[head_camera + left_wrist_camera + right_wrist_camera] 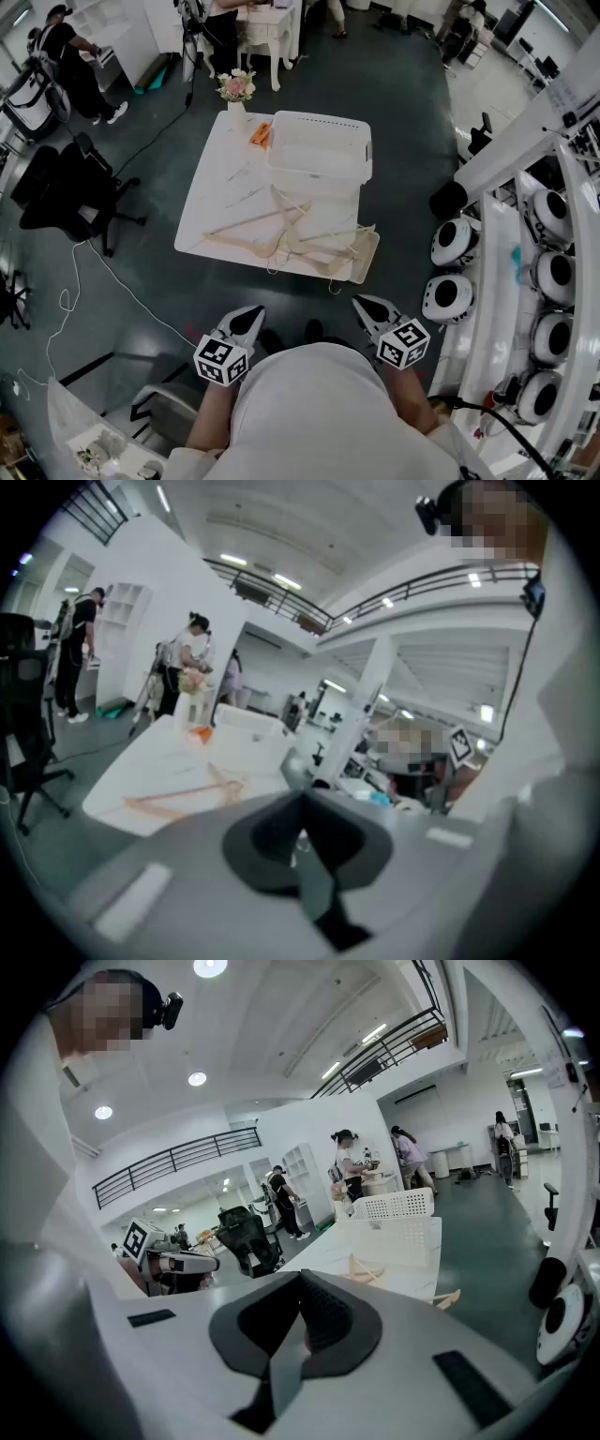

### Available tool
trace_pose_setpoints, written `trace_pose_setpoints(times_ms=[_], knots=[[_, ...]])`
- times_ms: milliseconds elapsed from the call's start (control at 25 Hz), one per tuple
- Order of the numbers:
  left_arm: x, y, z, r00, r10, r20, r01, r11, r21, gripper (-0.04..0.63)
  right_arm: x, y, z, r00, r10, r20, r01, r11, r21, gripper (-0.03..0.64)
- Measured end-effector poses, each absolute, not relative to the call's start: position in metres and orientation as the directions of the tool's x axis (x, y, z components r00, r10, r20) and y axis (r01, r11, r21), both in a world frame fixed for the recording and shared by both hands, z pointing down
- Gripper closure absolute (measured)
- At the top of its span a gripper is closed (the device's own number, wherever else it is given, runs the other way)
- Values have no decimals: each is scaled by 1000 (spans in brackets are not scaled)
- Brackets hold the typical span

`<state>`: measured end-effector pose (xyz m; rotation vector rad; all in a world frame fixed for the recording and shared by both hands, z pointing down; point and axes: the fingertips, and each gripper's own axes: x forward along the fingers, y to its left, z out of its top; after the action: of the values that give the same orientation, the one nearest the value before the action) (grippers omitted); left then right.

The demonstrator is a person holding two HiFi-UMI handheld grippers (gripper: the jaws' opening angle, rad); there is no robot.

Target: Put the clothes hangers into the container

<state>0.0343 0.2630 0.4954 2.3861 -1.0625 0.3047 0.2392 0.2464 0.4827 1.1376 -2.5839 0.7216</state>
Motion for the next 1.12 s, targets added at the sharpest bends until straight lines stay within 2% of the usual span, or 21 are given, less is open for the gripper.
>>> trace_pose_setpoints(times_ms=[440,920,1120], knots=[[28,270,501,683,-605,409,-730,-580,360,592,228,249,481,-667,-638,386,-745,574,-339,615],[-2,293,523,698,-570,433,-715,-583,387,592,209,267,494,-675,-650,349,-734,544,-406,615],[-8,295,530,717,-568,403,-697,-581,420,592,189,262,505,-686,-619,382,-727,575,-374,615]])
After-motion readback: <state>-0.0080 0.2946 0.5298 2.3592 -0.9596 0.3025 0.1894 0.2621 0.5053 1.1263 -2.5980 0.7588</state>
